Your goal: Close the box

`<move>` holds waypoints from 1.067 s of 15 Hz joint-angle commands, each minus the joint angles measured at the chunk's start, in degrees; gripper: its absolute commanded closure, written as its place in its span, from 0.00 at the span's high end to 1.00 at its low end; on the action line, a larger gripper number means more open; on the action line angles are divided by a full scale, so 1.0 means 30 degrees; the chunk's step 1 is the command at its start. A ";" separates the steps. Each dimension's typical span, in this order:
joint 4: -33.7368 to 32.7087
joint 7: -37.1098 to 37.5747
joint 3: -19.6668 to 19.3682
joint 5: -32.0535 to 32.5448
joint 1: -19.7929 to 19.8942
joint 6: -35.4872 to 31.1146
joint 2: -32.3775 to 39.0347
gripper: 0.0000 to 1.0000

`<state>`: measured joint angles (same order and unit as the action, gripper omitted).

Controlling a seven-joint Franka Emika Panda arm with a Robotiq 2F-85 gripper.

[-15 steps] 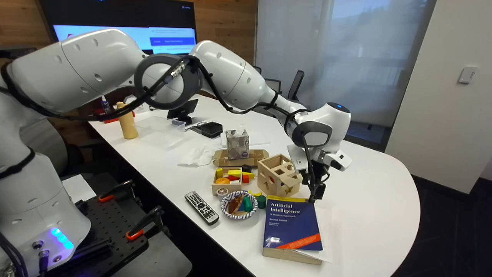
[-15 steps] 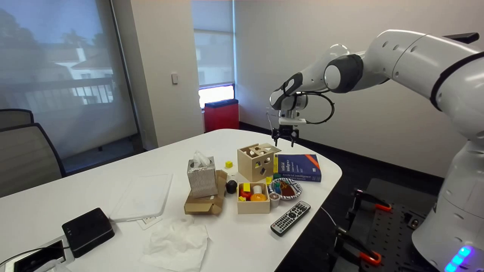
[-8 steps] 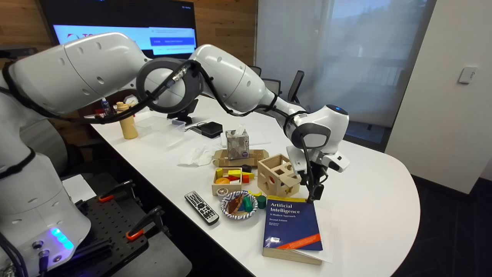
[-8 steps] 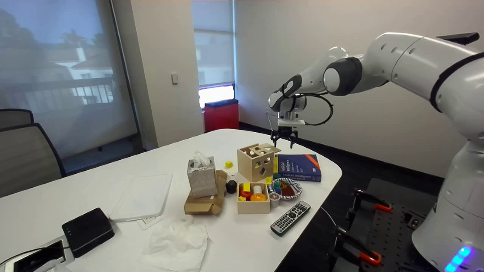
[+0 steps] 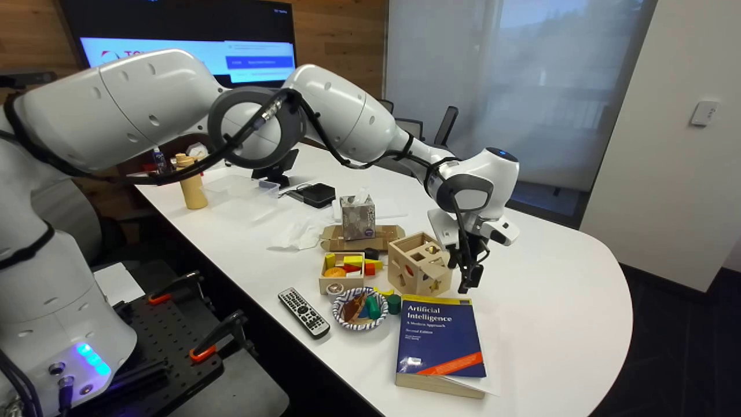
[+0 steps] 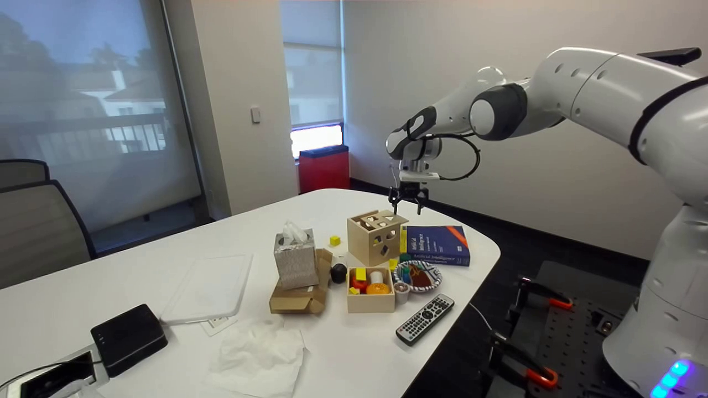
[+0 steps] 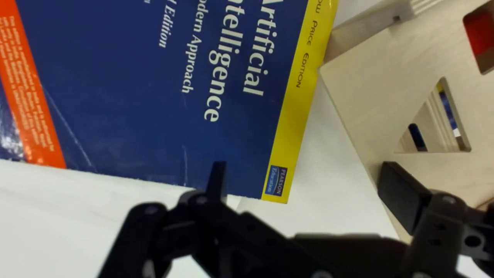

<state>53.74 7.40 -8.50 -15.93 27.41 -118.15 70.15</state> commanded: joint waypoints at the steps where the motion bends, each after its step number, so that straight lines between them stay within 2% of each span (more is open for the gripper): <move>1: -0.0866 0.0275 -0.0050 0.0178 -0.0162 0.1031 0.0381 1.00; 8: -0.0533 0.0575 -0.0224 -0.0176 0.0043 -0.0056 -0.0013 1.00; 16: -0.0692 0.1028 -0.0454 0.0023 -0.0002 0.0204 0.0461 1.00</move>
<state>52.70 8.58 -9.43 -16.04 27.84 -118.34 70.72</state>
